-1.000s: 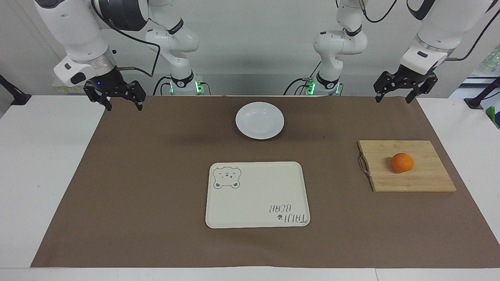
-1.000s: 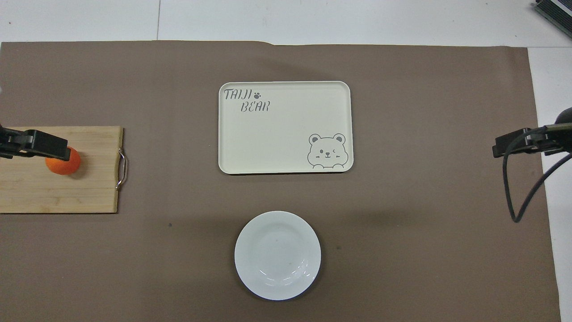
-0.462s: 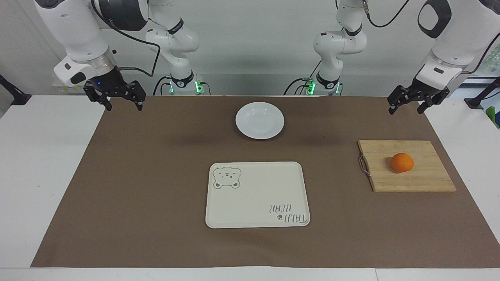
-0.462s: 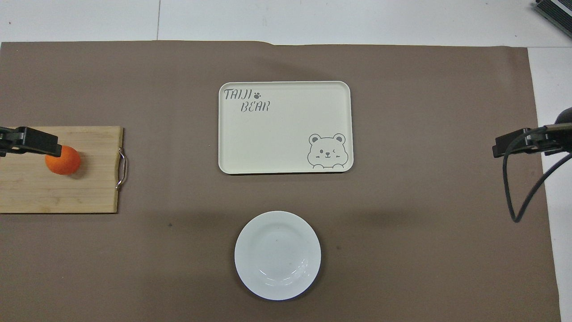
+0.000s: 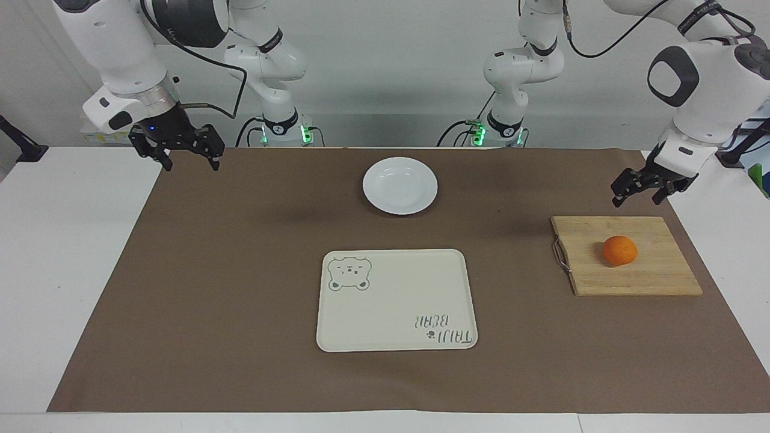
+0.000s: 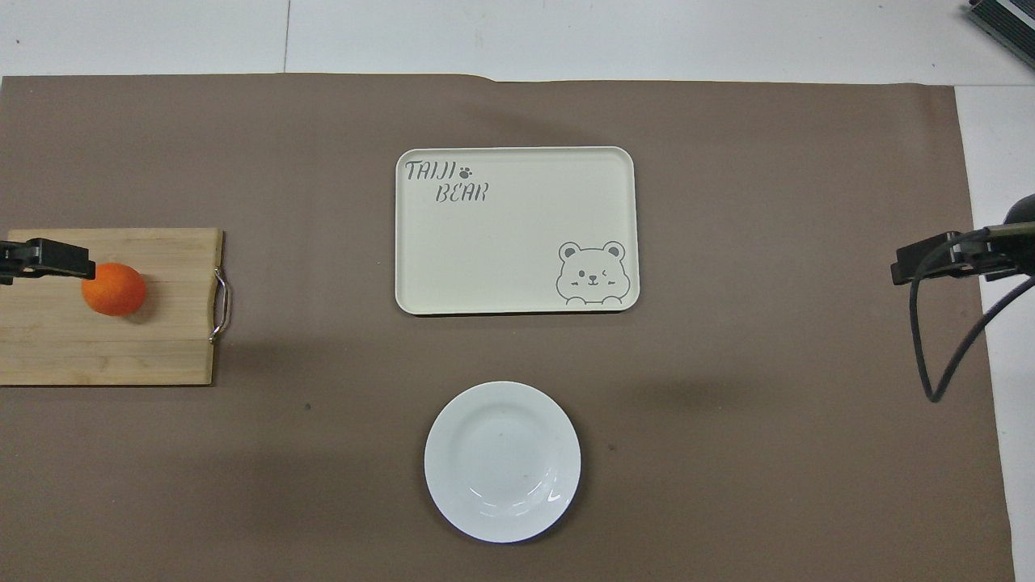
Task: Place orange and plate with both arms
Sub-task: 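Lower the left gripper onto the orange on the cutting board and grasp it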
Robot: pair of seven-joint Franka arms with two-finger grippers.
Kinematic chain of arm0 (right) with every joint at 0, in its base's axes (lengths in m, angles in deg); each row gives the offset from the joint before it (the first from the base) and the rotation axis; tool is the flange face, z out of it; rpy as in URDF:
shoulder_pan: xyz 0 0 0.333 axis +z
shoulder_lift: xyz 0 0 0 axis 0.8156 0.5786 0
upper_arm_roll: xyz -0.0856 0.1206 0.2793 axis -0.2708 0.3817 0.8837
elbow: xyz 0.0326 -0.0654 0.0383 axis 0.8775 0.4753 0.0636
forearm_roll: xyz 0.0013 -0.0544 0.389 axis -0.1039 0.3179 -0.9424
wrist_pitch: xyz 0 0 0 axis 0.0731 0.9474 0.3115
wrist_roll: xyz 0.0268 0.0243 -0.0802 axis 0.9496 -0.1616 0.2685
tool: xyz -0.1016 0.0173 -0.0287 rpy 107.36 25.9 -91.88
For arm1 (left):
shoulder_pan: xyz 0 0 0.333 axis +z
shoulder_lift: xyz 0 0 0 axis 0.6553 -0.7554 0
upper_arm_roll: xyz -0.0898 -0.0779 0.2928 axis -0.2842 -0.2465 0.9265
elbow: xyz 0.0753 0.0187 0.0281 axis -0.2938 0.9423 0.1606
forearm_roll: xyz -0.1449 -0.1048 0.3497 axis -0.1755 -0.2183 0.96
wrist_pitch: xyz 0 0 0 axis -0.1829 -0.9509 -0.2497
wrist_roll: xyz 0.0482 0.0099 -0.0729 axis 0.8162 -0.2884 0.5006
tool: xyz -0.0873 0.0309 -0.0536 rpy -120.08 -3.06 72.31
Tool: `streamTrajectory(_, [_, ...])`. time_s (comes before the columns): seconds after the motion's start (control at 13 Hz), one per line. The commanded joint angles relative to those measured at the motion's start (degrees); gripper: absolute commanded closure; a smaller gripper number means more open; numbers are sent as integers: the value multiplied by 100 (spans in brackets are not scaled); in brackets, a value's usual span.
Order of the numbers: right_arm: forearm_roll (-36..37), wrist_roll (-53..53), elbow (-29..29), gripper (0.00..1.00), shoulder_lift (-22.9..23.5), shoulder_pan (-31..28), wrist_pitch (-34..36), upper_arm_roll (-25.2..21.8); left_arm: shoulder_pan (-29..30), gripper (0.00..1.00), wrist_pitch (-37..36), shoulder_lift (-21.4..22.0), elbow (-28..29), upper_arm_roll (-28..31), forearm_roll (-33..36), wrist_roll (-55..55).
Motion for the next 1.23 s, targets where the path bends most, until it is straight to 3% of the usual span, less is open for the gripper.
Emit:
streamTrajectory(0.0, [11,-132,24,0,-48,-56,-48,46,167,0,457,-314,101,-39,-6,-122])
streamTrajectory(0.23, [11,-132,24,0,-48,-48,-48,46,334,0,703,-666,232,-30,-6,-306])
streamTrajectory(0.77, [11,-132,24,0,-48,-56,-48,46,379,0,1450,-614,1119,-30,-6,-272])
streamTrajectory(1.15, [11,-132,24,0,-48,-56,-48,46,466,0,2188,-764,1243,-30,-6,-307])
